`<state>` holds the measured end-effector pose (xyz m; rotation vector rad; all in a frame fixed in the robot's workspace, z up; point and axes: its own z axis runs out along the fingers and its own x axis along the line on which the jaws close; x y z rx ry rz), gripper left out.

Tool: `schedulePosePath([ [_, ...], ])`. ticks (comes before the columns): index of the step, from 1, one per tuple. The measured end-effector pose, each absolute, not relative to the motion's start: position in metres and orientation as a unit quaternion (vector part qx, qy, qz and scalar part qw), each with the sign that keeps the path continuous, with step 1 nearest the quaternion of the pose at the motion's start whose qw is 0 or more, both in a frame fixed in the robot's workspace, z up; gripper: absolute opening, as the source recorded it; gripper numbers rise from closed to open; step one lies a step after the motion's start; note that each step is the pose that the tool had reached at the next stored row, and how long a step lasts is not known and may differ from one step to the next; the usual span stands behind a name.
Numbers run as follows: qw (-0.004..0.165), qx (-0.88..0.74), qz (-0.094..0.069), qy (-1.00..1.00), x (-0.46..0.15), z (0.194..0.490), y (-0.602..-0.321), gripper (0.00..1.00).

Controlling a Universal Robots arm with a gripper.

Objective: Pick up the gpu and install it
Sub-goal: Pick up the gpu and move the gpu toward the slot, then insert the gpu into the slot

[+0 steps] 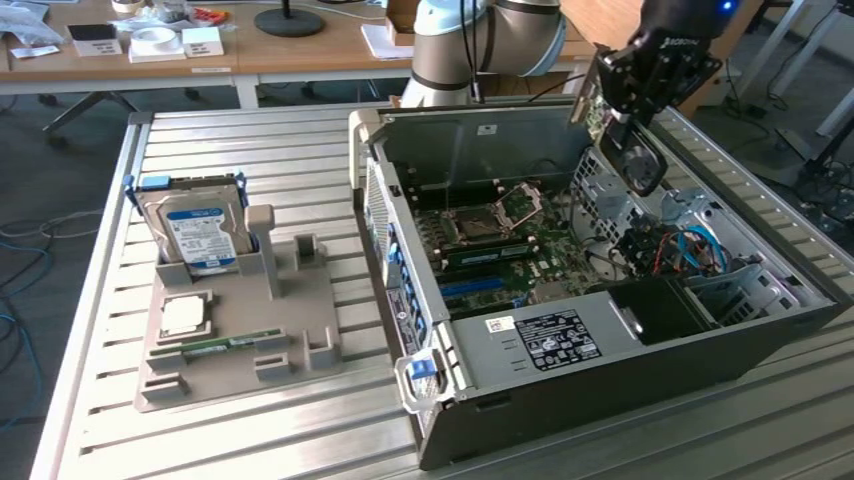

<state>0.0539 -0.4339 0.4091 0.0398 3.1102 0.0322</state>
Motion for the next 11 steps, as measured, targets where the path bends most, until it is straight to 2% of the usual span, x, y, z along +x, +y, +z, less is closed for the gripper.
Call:
schedulePosePath([
  [11,0.015,0.014,0.01,1.0,0.0552,0.4011,-0.4339,0.27],
])
